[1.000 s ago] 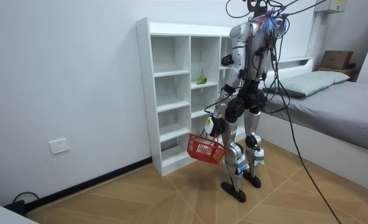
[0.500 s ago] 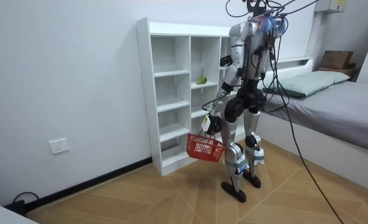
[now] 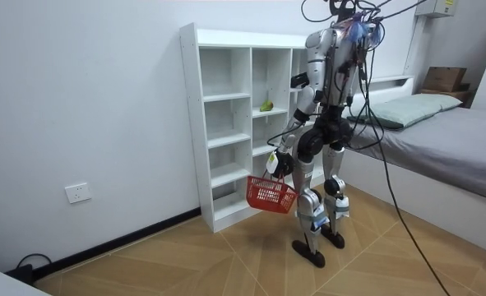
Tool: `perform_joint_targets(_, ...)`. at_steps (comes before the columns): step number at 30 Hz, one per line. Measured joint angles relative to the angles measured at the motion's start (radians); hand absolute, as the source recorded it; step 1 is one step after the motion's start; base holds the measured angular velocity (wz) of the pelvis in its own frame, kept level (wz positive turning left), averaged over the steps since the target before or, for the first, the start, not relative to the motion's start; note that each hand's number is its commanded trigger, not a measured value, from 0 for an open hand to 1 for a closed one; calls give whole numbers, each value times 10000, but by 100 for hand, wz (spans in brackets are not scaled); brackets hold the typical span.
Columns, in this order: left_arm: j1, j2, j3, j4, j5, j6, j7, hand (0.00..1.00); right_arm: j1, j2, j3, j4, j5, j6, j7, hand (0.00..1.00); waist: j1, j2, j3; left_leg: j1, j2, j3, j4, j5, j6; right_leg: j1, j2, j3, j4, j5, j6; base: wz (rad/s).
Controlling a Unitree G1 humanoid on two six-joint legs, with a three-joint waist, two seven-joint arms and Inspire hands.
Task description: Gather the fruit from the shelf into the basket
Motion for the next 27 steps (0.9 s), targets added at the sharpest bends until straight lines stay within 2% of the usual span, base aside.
perform_joint_targets(3,-3,0,1,0,4,0,0,100,183,0,-15,-251,13,3,-6,100,41,-2,-4,0,-5,5,-10,0,0,-9,6,54,-1,0,0,0)
perform_joint_targets(8,-4,0,1,8,10,-3,2,100,1028,72,53,-1460,7,9,-107,100,122,30,-20,-1,-8,12,-65,0,0,-63,10,74,-3,0,0,0)
perform_joint_targets(12,104,1,2,-16,61,-13,2,100,1608,369,79,-2364,-308,3,-194,100,70,10,-50,-17,-10,11,-63,0,0,-64,5,76,-5,0,0,0)
perform_joint_targets(13,144,2,1,-21,74,-16,2,100,1821,473,87,-2610,-313,-26,-223,100,53,45,-25,-18,-10,9,-63,0,0,-63,2,78,-6,0,0,0)
perform_joint_targets(14,178,2,-5,-35,30,-18,2,100,1981,531,93,-2827,-317,-26,-260,100,-26,7,-48,-19,-4,13,-63,0,0,-87,-6,84,-3,0,0,0)
perform_joint_targets(18,255,10,-38,-77,-8,-27,11,100,2351,562,303,-3437,-240,-21,-281,100,-185,27,-42,-149,36,27,-59,-1,4,-197,-20,94,15,0,1,0)
perform_joint_targets(21,249,6,2,-34,-6,-203,20,100,2950,729,305,-4093,-265,-101,-239,100,-183,24,-79,-174,58,131,-60,0,4,-246,-5,159,25,0,1,-6)
perform_joint_targets(27,204,3,-26,-35,-3,-403,22,100,3762,927,320,-5116,-861,-223,-112,100,-237,124,-68,-169,85,314,-89,-4,1,-314,20,298,29,1,1,-6)
